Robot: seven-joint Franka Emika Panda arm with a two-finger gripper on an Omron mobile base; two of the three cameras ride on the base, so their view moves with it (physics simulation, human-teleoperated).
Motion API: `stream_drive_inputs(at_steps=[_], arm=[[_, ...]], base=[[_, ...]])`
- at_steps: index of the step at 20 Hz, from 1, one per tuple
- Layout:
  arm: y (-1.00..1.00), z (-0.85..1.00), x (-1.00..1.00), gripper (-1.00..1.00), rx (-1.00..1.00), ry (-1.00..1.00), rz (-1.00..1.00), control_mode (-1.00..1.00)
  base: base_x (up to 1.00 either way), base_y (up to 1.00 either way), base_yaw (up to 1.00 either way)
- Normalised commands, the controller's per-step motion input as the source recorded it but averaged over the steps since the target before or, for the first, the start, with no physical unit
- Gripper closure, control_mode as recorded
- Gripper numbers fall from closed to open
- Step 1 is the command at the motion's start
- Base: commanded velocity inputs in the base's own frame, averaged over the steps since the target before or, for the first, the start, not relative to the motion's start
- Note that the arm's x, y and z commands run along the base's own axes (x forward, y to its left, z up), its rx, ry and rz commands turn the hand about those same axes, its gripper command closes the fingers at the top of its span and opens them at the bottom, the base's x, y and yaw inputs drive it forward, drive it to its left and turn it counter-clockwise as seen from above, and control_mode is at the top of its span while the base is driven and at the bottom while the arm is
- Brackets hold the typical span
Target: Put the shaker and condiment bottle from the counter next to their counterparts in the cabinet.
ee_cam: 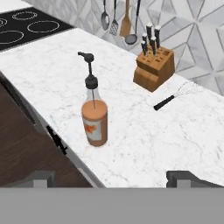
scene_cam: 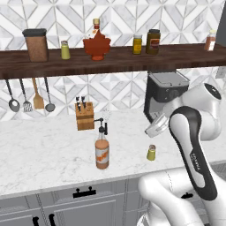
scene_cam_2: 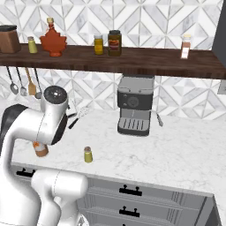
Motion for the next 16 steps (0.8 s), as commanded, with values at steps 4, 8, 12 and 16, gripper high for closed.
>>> stream_drive_inputs(at_steps=[4, 8, 12, 16], arm=[[0.19, -0.16, 0.00, -1.00, 0.09, 0.00, 0.25, -1.00], [0.36, -0.14, 0.00, -1.00, 0.04, 0.00, 0.21, -1.00], [0.42, -0.05, 0.08, -1.00, 0.03, 0.00, 0.13, -1.00], [0.21, 0.00, 0.17, -1.00, 0.00, 0.00, 0.02, -1.00]], base=[[0.00, 0.00, 0.00], [0.00, 0.00, 0.00], [0.00, 0.00, 0.00], [0.00, 0.00, 0.00]])
